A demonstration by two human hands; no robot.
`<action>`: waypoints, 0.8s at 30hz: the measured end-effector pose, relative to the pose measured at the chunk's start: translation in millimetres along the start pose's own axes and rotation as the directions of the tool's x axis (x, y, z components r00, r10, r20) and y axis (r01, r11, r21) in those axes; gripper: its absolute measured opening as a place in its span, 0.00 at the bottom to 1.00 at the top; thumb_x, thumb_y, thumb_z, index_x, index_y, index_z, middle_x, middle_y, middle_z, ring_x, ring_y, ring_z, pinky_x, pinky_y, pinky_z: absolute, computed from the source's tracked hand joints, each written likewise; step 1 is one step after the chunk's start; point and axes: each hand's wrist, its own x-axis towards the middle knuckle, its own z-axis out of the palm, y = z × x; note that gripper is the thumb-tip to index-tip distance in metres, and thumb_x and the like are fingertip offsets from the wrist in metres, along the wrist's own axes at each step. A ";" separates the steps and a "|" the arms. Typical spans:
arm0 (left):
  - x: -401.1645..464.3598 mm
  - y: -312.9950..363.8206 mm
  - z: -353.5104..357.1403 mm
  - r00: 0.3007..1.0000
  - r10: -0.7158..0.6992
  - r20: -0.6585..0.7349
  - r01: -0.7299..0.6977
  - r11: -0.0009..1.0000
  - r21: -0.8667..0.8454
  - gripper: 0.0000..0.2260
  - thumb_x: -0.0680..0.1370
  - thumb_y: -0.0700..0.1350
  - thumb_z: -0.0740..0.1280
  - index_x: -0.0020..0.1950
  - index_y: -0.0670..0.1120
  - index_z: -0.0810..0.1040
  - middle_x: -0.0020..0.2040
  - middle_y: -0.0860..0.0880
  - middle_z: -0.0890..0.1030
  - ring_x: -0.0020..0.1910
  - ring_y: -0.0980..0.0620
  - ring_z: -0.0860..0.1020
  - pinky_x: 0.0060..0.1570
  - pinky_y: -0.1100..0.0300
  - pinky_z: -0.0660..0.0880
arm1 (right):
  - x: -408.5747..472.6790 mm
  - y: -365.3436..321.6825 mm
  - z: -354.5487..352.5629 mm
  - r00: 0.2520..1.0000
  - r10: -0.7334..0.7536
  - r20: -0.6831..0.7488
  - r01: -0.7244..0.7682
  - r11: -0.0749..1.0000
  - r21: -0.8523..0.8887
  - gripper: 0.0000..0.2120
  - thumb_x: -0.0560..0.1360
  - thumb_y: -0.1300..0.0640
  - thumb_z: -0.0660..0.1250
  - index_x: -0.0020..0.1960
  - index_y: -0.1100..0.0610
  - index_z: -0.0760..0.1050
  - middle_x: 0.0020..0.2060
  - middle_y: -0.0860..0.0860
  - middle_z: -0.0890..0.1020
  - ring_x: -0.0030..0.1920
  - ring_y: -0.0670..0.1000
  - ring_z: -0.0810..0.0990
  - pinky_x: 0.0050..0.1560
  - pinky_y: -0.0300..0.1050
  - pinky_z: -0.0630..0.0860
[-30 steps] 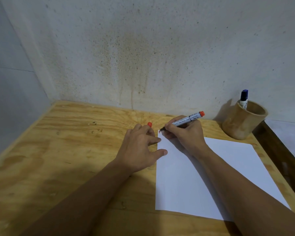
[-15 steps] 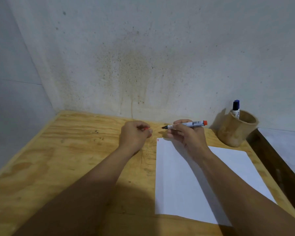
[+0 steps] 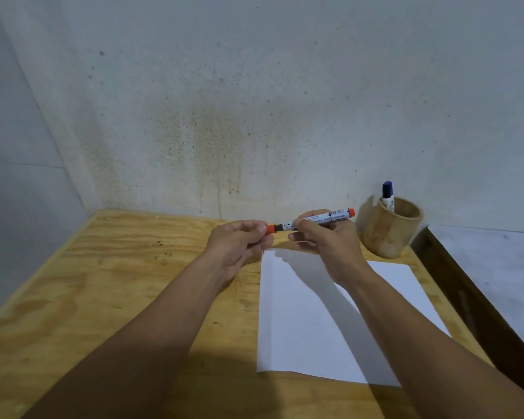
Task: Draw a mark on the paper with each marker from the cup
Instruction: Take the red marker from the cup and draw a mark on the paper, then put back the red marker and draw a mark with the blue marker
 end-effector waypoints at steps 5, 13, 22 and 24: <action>-9.9 2.4 18.8 0.999 0.036 0.011 -0.037 0.999 0.021 0.01 0.72 0.30 0.69 0.42 0.34 0.80 0.38 0.40 0.81 0.31 0.50 0.82 0.32 0.66 0.79 | -3.8 -5.8 -9.9 1.000 -0.014 -0.008 0.014 0.999 -0.052 0.06 0.73 0.61 0.74 0.45 0.64 0.82 0.40 0.59 0.86 0.33 0.50 0.83 0.32 0.38 0.76; -20.4 -5.9 58.7 0.992 0.111 0.066 -0.113 0.993 0.027 0.01 0.71 0.33 0.71 0.40 0.36 0.82 0.37 0.39 0.82 0.32 0.49 0.81 0.35 0.64 0.80 | -8.4 -24.2 -39.6 0.999 0.017 -0.038 -0.023 0.983 -0.180 0.13 0.76 0.52 0.71 0.49 0.64 0.82 0.40 0.52 0.83 0.38 0.45 0.79 0.38 0.42 0.74; -15.2 -21.8 133.1 0.936 0.311 0.167 -0.353 0.801 0.483 0.14 0.69 0.48 0.76 0.51 0.45 0.83 0.46 0.49 0.82 0.42 0.50 0.79 0.45 0.57 0.76 | 15.7 -71.1 -123.6 0.968 0.051 -0.246 -0.122 0.952 -0.281 0.13 0.82 0.57 0.59 0.52 0.67 0.74 0.43 0.62 0.83 0.41 0.58 0.85 0.42 0.52 0.83; -9.9 -26.3 144.4 0.903 0.358 0.238 -0.424 0.656 0.624 0.13 0.70 0.47 0.74 0.52 0.45 0.83 0.49 0.48 0.83 0.44 0.49 0.80 0.50 0.56 0.76 | 20.6 -89.1 -148.4 0.959 0.072 -0.275 -0.207 0.840 -0.502 0.11 0.83 0.58 0.58 0.54 0.67 0.72 0.42 0.62 0.81 0.40 0.60 0.84 0.44 0.54 0.84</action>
